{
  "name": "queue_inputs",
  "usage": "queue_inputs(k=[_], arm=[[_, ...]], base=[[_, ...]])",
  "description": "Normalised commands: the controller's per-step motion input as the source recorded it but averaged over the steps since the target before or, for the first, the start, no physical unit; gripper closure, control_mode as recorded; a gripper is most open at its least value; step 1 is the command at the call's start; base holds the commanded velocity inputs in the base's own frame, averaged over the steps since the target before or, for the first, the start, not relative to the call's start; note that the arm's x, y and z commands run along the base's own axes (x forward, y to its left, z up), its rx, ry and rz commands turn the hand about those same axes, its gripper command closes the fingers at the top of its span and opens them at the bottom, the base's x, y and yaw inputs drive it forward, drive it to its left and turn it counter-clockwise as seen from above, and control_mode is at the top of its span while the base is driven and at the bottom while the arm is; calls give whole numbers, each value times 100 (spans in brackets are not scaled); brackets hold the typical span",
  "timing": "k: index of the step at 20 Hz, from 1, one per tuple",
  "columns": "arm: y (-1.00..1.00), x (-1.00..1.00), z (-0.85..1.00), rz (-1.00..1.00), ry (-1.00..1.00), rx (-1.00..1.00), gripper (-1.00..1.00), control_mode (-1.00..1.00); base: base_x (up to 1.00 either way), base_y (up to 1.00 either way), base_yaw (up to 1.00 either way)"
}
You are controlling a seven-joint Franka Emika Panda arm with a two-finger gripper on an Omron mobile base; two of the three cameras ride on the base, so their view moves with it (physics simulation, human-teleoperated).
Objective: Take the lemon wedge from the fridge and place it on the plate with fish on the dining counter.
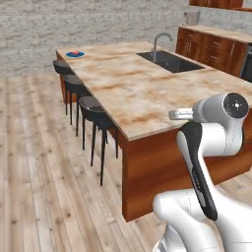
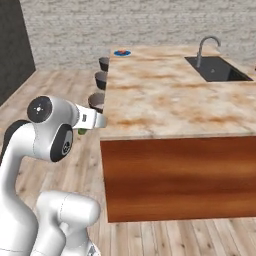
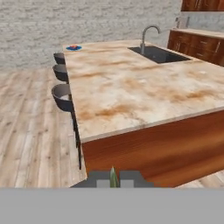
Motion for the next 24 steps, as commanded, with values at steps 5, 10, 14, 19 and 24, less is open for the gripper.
queue_inputs(k=[5,10,14,19,24], arm=[[0,0,0,0,0,0,100,100],[0,0,0,0,0,0,100,100],[0,0,0,0,0,0,100,100],[0,0,0,0,0,0,100,100],[0,0,0,0,0,0,100,100]], base=[[91,100,-2],[95,100,-3],[86,100,-5],[100,100,-16],[100,100,-21]])
